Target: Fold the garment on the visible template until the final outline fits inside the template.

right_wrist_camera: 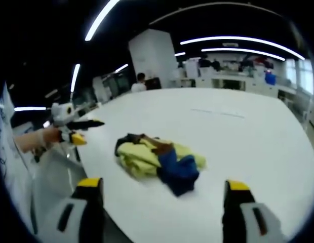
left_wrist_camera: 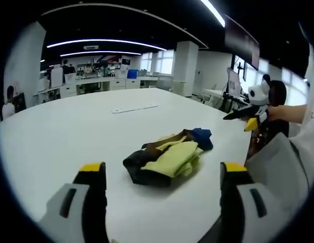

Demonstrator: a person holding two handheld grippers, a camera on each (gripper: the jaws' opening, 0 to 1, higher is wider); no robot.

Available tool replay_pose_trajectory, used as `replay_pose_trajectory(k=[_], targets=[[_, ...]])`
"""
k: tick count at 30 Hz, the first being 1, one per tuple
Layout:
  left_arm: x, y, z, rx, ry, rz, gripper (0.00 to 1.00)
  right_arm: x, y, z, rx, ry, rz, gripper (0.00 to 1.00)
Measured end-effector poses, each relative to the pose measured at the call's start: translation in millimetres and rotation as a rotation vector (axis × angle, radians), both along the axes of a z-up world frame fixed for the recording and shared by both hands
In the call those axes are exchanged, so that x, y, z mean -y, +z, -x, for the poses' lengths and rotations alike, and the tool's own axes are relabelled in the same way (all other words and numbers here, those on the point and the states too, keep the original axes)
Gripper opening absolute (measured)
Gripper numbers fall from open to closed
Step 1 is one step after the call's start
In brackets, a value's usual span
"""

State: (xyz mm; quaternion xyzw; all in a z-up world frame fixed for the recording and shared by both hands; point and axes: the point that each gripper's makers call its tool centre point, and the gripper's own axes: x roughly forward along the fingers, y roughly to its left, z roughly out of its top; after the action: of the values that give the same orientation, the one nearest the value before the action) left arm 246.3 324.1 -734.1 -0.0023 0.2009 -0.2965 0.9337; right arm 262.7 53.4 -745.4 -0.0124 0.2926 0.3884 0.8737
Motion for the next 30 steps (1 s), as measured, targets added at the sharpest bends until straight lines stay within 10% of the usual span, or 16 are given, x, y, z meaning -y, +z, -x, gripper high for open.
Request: replay_pose_trajectory(k=[10,30], targets=[[3.7,-2.1,3.3,-0.007,0.000,-0.033,0.86,-3.7,3.2,-9.5,0.022,0.035,0.023,0.89],[-0.5,-39.4,-62.5,-0.015,-0.030,-0.290,0.30,-23.8,-24.9,-39.4,-0.013,0.147,0.095,0.59]])
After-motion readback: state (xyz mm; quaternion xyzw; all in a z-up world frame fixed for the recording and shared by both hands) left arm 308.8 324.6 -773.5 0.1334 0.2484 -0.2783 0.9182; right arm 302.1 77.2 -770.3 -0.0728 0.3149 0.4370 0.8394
